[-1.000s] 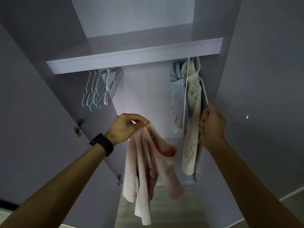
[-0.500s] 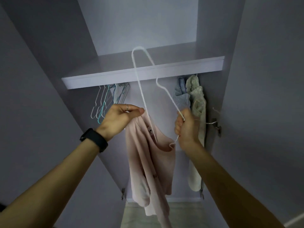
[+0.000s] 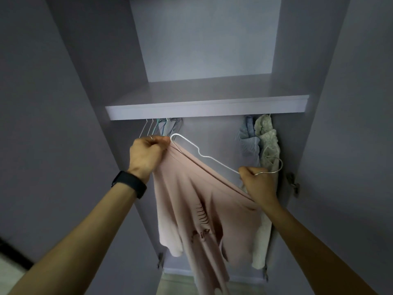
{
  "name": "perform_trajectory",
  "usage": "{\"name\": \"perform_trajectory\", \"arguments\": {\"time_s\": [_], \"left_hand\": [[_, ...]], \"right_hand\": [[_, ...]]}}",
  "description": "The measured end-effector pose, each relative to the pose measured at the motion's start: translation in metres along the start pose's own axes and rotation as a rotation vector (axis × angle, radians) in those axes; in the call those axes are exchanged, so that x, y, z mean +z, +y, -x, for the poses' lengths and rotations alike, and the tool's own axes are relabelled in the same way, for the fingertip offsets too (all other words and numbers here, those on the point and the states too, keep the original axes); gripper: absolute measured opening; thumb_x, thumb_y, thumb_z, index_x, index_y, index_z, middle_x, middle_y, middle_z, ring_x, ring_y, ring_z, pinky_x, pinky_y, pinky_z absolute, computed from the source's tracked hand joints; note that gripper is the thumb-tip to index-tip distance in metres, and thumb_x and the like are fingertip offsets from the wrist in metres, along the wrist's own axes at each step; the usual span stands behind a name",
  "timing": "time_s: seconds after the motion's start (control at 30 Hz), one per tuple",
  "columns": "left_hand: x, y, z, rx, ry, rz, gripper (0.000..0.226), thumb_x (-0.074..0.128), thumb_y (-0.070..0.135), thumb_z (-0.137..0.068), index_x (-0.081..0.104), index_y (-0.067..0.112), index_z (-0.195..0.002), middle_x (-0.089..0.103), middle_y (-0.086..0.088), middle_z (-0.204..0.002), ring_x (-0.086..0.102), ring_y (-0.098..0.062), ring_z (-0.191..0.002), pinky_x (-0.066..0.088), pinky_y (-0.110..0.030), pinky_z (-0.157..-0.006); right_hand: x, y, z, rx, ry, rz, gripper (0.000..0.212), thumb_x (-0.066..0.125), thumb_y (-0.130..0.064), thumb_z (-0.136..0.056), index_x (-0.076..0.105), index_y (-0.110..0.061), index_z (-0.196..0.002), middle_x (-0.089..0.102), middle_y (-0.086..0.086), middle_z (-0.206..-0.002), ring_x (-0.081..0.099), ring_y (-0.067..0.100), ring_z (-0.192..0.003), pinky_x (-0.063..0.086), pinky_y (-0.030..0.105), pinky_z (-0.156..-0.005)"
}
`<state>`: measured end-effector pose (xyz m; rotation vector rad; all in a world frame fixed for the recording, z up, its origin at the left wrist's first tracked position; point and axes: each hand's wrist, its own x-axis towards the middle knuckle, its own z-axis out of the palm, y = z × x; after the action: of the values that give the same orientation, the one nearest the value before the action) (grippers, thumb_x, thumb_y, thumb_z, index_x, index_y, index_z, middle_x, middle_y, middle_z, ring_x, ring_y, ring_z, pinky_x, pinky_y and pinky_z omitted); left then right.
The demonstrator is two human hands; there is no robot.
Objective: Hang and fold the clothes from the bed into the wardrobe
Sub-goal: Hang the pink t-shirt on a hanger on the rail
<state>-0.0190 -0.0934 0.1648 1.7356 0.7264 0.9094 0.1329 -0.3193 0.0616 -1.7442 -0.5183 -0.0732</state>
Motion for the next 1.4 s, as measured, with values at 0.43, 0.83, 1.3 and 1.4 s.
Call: {"name": "perform_trajectory", "arguments": {"time_s": [0.43,0.83,1.3,1.4], "left_hand": [[0.008,-0.015,-0.001,0.272,0.232,-0.334,0.018,0.06,0.036,-0.096,0.072,0.023,-0.093,0.071,0.003,-0.105,0.065,-0.021,-0.095,0.046,-0.03,-0.083],[0.017,-0.017,0.017,0.339,-0.259,-0.591,0.013,0.068,0.03,-0.092,0.079,0.024,-0.093,0.076,0.005,-0.1,0.067,-0.016,-0.092,0.047,-0.021,-0.081],[0.028,-0.051,0.034,0.032,-0.499,-0.266,0.043,0.054,0.057,-0.096,0.071,0.019,-0.084,0.068,0.01,-0.081,0.061,-0.01,-0.081,0.045,-0.029,-0.081],[0.024,-0.052,0.038,0.129,-0.6,-0.126,0.02,0.069,0.032,-0.094,0.076,0.013,-0.09,0.073,0.006,-0.091,0.064,-0.007,-0.084,0.048,-0.026,-0.087]], "right_hand": [[-0.006,-0.022,-0.006,-0.121,0.042,0.236,0.037,0.062,-0.02,-0.085,0.053,-0.016,-0.049,0.038,-0.001,-0.039,0.037,0.011,-0.043,0.033,0.032,-0.05],[0.016,-0.074,-0.03,-0.194,-0.477,0.72,0.04,0.062,-0.039,-0.081,0.053,-0.018,-0.048,0.043,-0.005,-0.045,0.048,0.016,-0.055,0.035,0.026,-0.056],[0.015,-0.08,-0.052,-0.23,-0.237,0.625,0.027,0.05,-0.043,-0.07,0.058,-0.028,-0.049,0.041,0.003,-0.046,0.045,0.026,-0.055,0.027,0.03,-0.051],[0.012,-0.066,-0.05,-0.225,-0.189,0.573,0.039,0.053,-0.04,-0.072,0.046,-0.01,-0.047,0.039,0.006,-0.045,0.039,0.017,-0.048,0.028,0.03,-0.048]]}}
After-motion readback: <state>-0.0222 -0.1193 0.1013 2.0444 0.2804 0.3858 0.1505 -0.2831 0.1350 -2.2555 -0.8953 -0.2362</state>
